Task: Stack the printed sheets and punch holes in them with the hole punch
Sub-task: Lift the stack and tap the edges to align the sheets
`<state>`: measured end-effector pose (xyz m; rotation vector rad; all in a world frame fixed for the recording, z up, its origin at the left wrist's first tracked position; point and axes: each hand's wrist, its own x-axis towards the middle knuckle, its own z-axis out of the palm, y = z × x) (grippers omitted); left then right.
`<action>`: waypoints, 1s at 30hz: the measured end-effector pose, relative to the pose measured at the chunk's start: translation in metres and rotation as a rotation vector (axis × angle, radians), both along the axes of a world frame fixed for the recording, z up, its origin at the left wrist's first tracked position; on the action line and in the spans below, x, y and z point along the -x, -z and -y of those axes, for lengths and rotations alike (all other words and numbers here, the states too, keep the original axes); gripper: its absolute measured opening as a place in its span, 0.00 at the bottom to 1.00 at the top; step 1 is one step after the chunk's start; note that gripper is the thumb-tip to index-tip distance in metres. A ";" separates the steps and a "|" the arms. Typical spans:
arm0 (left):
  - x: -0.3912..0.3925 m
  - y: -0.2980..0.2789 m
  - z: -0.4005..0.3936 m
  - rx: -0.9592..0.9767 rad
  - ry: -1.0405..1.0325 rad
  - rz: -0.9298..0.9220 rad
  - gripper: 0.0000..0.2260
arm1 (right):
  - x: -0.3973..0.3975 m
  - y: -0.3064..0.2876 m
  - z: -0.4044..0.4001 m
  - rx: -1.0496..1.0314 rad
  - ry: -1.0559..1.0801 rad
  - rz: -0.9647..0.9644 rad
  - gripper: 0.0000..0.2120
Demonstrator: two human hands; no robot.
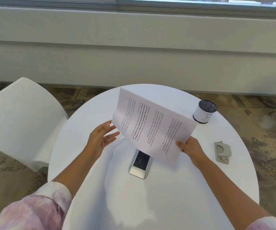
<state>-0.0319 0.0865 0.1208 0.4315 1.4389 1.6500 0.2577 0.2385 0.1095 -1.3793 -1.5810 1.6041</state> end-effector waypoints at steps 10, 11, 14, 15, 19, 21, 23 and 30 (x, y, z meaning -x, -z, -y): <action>0.011 0.010 0.007 0.174 0.104 -0.311 0.09 | -0.010 -0.012 -0.003 -0.149 -0.176 -0.024 0.09; 0.012 0.009 0.008 0.184 0.111 -0.332 0.08 | -0.010 -0.011 -0.004 -0.165 -0.185 -0.006 0.10; 0.014 0.003 0.006 0.169 0.131 -0.332 0.09 | -0.004 -0.010 -0.005 -0.108 -0.155 0.001 0.13; 0.013 0.001 0.005 0.142 0.123 -0.314 0.10 | -0.002 -0.010 -0.005 -0.103 -0.153 0.005 0.13; 0.005 -0.008 0.000 0.078 0.094 -0.296 0.08 | 0.005 -0.008 -0.005 -0.138 -0.125 0.007 0.12; 0.001 -0.013 0.000 0.062 0.089 -0.316 0.06 | 0.007 -0.009 -0.004 -0.152 -0.106 0.000 0.13; -0.002 -0.016 0.000 0.049 0.087 -0.337 0.05 | 0.006 -0.009 -0.003 -0.150 -0.079 -0.012 0.16; -0.020 -0.004 0.007 0.148 0.180 -0.564 0.10 | 0.000 0.008 0.001 -0.148 -0.081 0.046 0.10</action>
